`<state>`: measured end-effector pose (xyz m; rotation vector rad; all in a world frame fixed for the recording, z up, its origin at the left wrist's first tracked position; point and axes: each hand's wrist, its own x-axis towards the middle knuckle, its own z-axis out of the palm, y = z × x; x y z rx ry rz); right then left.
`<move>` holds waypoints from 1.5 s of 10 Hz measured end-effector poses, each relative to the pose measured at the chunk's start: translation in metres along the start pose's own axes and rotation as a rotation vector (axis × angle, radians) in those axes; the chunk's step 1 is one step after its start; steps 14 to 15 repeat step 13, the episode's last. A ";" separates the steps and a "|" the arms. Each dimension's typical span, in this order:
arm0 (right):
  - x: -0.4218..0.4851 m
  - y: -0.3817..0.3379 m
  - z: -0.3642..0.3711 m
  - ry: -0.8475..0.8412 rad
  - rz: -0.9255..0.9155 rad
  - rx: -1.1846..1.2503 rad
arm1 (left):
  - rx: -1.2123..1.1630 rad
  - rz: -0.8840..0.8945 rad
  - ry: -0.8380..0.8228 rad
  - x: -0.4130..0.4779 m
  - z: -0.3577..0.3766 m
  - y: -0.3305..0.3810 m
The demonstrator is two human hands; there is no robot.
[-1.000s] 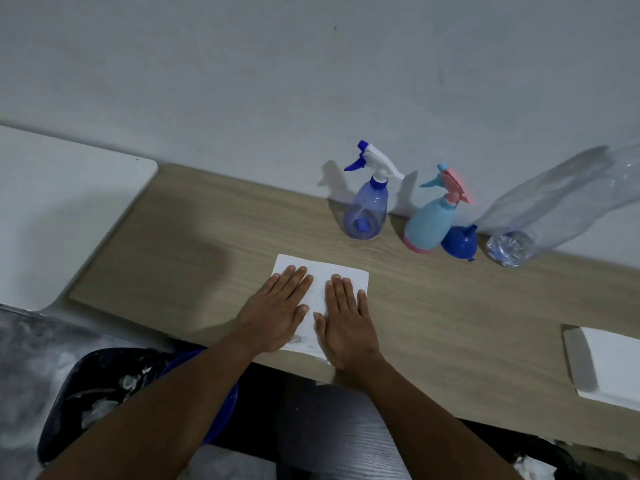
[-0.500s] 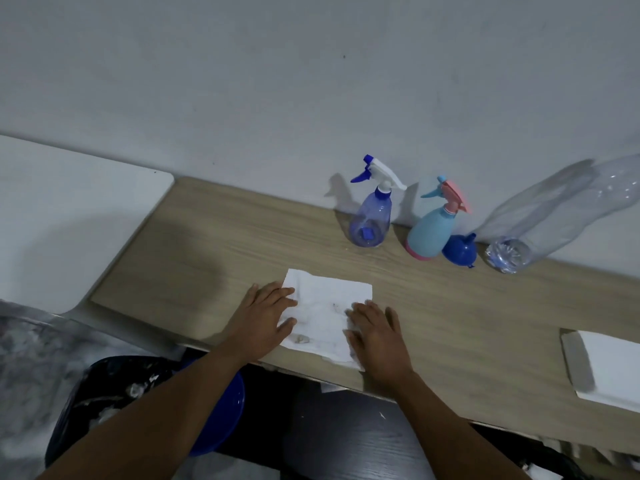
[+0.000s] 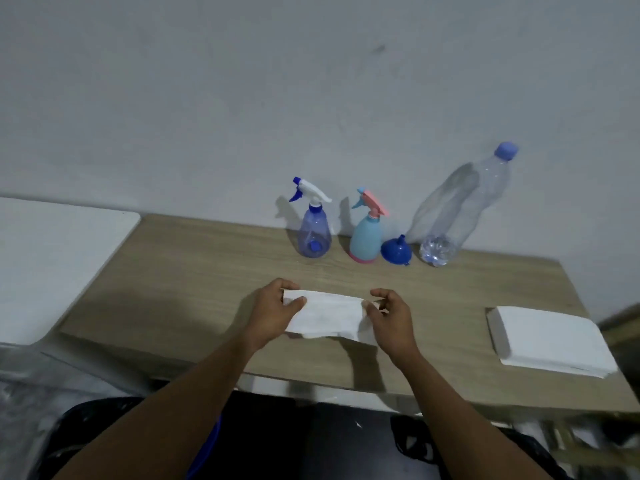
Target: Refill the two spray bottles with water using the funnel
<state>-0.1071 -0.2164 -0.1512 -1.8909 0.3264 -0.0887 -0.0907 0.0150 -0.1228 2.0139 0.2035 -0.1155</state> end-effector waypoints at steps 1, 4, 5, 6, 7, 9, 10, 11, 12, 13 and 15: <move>-0.002 0.014 -0.066 0.110 0.061 0.109 | -0.249 -0.137 -0.048 -0.014 0.049 0.034; -0.065 0.126 -0.280 0.163 0.350 0.241 | -0.206 -0.203 -0.195 -0.113 0.253 0.081; -0.095 0.185 -0.332 0.151 0.488 0.196 | -0.169 -0.225 -0.248 -0.156 0.323 0.066; -0.128 0.242 -0.368 0.100 0.614 0.094 | -0.079 -0.311 -0.330 -0.189 0.380 0.039; -0.150 0.287 -0.386 0.075 0.719 0.070 | 0.052 -0.429 -0.508 -0.213 0.424 0.012; -0.162 0.320 -0.394 0.076 0.789 0.093 | 0.119 -0.570 -0.688 -0.235 0.482 0.001; -0.154 0.328 -0.399 0.043 0.783 0.056 | 0.162 -0.573 -0.772 -0.234 0.505 0.005; -0.149 0.332 -0.400 0.015 0.723 -0.046 | 0.218 -0.570 -0.821 -0.231 0.520 0.003; -0.144 0.327 -0.400 0.022 0.688 -0.074 | 0.272 -0.562 -0.801 -0.230 0.510 0.010; -0.137 0.313 -0.391 0.026 0.699 -0.050 | 0.246 -0.508 -0.703 -0.225 0.491 0.020; -0.137 0.313 -0.391 0.026 0.699 -0.050 | 0.246 -0.508 -0.703 -0.225 0.491 0.020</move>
